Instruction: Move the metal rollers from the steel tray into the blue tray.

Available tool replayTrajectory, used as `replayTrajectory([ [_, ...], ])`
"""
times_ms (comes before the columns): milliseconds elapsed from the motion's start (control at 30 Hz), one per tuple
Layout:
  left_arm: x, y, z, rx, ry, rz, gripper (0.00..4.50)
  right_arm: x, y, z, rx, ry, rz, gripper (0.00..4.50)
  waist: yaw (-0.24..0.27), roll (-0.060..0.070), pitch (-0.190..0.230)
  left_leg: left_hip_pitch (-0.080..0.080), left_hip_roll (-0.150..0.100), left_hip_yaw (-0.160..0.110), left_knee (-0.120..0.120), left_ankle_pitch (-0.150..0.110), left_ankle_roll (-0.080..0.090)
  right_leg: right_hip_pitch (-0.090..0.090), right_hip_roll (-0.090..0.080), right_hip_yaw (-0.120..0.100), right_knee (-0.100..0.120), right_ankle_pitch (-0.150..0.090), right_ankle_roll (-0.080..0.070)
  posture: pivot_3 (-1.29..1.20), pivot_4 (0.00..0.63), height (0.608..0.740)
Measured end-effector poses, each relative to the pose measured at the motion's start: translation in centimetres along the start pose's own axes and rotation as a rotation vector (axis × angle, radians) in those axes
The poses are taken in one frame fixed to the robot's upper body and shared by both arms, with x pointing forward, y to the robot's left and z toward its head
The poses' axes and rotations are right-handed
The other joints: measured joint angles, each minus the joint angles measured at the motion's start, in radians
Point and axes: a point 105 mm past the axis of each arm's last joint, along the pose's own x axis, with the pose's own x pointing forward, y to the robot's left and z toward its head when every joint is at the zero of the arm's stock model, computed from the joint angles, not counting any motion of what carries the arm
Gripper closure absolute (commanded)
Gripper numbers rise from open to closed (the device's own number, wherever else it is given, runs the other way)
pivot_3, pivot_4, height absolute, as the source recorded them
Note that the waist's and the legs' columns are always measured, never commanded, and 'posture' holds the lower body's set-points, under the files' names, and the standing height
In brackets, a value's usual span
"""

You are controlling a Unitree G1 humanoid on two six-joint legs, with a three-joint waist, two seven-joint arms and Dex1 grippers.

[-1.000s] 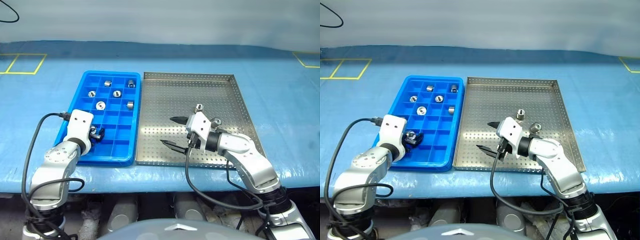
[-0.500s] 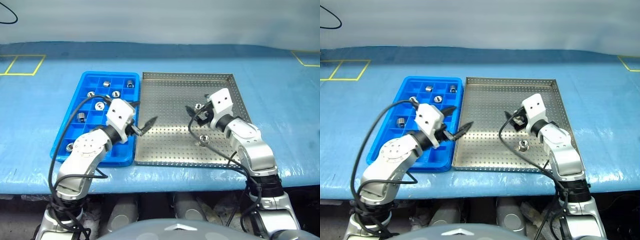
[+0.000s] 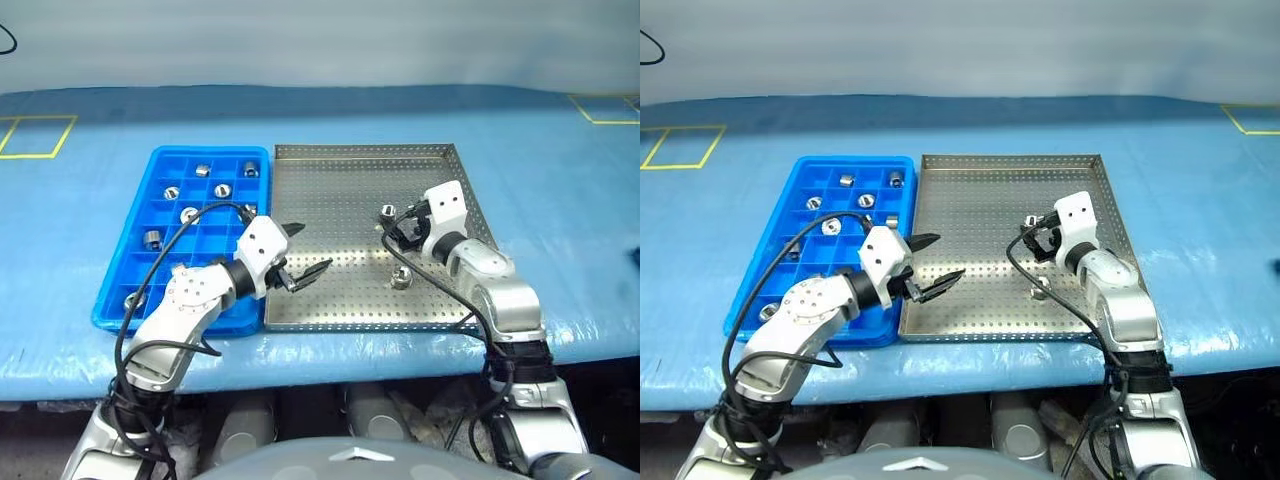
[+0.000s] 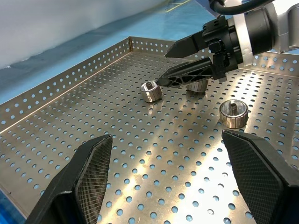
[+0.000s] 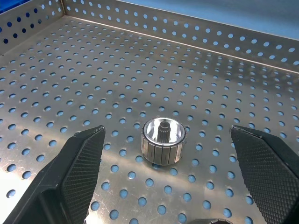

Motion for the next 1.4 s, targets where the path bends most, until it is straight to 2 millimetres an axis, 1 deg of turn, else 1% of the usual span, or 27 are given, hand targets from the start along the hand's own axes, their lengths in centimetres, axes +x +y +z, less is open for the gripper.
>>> replayTrajectory([
  [133, 0.0, 0.1, -0.1, 0.008, 0.005, 0.006, 0.43, 1.2, 0.0, 0.0, 0.012, 0.009, 0.018, 0.0, -0.006, 0.0, 0.0, 0.0, 0.0, 0.0, 0.0, 0.0, 0.0, 0.0, 0.0, 0.0, 0.0, 0.0, 0.0, -0.14, 0.15, 0.74],
  [200, 0.0, 0.1, -0.1, 0.008, 0.005, 0.007, 0.43, 1.8, 0.1, -0.2, 0.015, 0.016, 0.032, 0.0, -0.006, 0.0, 0.0, 0.0, 0.0, 0.0, -0.001, 0.0, 0.0, 0.0, 0.0, 0.0, 0.0, 0.002, -0.003, -0.14, 0.15, 0.74],
  [400, -0.2, 0.0, -0.5, -0.001, 0.018, 0.022, 0.43, 3.3, 1.2, -1.6, 0.017, 0.069, 0.085, 0.0, -0.003, 0.001, 0.0, 0.0, 0.0, 0.0, -0.001, 0.0, 0.0, 0.0, 0.0, 0.001, 0.0, 0.003, -0.005, -0.12, 0.15, 0.74],
  [467, -0.3, 0.1, -0.7, -0.004, 0.024, 0.032, 0.43, 3.7, 1.3, -2.0, 0.017, 0.086, 0.086, 0.0, -0.002, 0.001, 0.001, 0.0, 0.0, 0.0, 0.0, 0.0, 0.0, 0.0, 0.0, 0.001, 0.0, 0.003, -0.005, -0.12, 0.15, 0.74],
  [567, -0.3, 0.2, -0.8, -0.002, 0.026, 0.044, 0.38, 4.4, 1.2, -2.4, 0.021, 0.104, 0.078, 0.57, 0.0, 0.001, 0.001, 0.0, 0.0, 0.0, 0.0, 0.0, 0.0, 0.0, 0.0, 0.0, 0.0, 0.003, -0.005, -0.11, 0.15, 0.74],
  [767, -0.4, 0.2, -0.9, -0.004, 0.031, 0.056, 0.38, 4.8, 1.3, -2.7, 0.008, 0.104, 0.074, 2.5, 0.003, 0.001, 0.001, 0.0, 0.0, 0.0, -0.001, 0.0, 0.0, 0.0, -0.001, 0.001, 0.0, 0.003, -0.005, -0.1, 0.15, 0.74],
  [967, -0.4, 0.2, -1.0, -0.011, 0.037, 0.067, 0.38, 4.5, 1.4, -2.6, 0.0, 0.086, 0.053, 2.5, 0.003, 0.001, 0.001, 0.0, 0.0, 0.0, 0.0, 0.0, 0.0, -0.001, -0.001, 0.001, 0.0, 0.004, -0.004, -0.11, 0.15, 0.74],
  [1067, -0.7, 0.2, -1.3, -0.025, 0.044, 0.079, 0.38, 4.1, 2.1, -2.0, -0.003, 0.051, 0.066, 2.5, 0.001, 0.001, 0.001, -0.001, 0.0, 0.0, -0.001, 0.0, 0.0, -0.002, -0.001, 0.001, 0.0, 0.004, -0.004, -0.1, 0.15, 0.74],
  [1100, -0.9, 0.2, -1.5, -0.033, 0.045, 0.09, 0.38, 3.9, 2.5, -1.6, 0.0, 0.034, 0.078, 2.5, 0.0, 0.002, 0.001, -0.001, 0.0, 0.0, -0.001, 0.0, 0.0, -0.003, -0.001, 0.002, 0.0, 0.004, -0.004, -0.1, 0.15, 0.74],
  [1200, -1.9, 0.6, -1.7, -0.046, 0.046, 0.14, 0.38, 3.5, 4.6, 0.2, -0.002, -0.03, 0.163, 2.5, 0.0, 0.002, 0.001, -0.002, 0.001, 0.0, -0.002, 0.0, 0.0, -0.005, -0.001, 0.002, 0.001, 0.004, -0.005, -0.09, 0.15, 0.74],
  [1300, -3.5, 1.3, -2.0, -0.047, 0.065, 0.203, 0.38, 2.9, 7.7, 2.6, -0.035, -0.104, 0.302, 2.5, 0.001, 0.002, 0.001, -0.002, 0.001, 0.0, -0.002, 0.0, 0.0, -0.005, -0.001, 0.002, 0.001, 0.003, -0.005, -0.07, 0.15, 0.74],
  [1333, -4.3, 1.5, -2.3, -0.05, 0.08, 0.232, 0.38, 2.7, 9.1, 3.2, -0.046, -0.124, 0.362, 2.5, 0.002, 0.002, 0.001, -0.002, 0.001, 0.0, -0.002, 0.0, 0.0, -0.005, 0.0, 0.001, 0.001, 0.003, -0.004, -0.06, 0.15, 0.74],
  [1400, -5.6, 2.0, -3.0, -0.05, 0.119, 0.278, 0.38, 2.4, 11.2, 4.1, -0.058, -0.146, 0.455, 2.5, 0.006, 0.002, 0.001, -0.002, 0.0, -0.001, -0.002, 0.0, 0.0, -0.004, -0.001, 0.001, 0.001, 0.003, -0.004, -0.04, 0.15, 0.74],
])
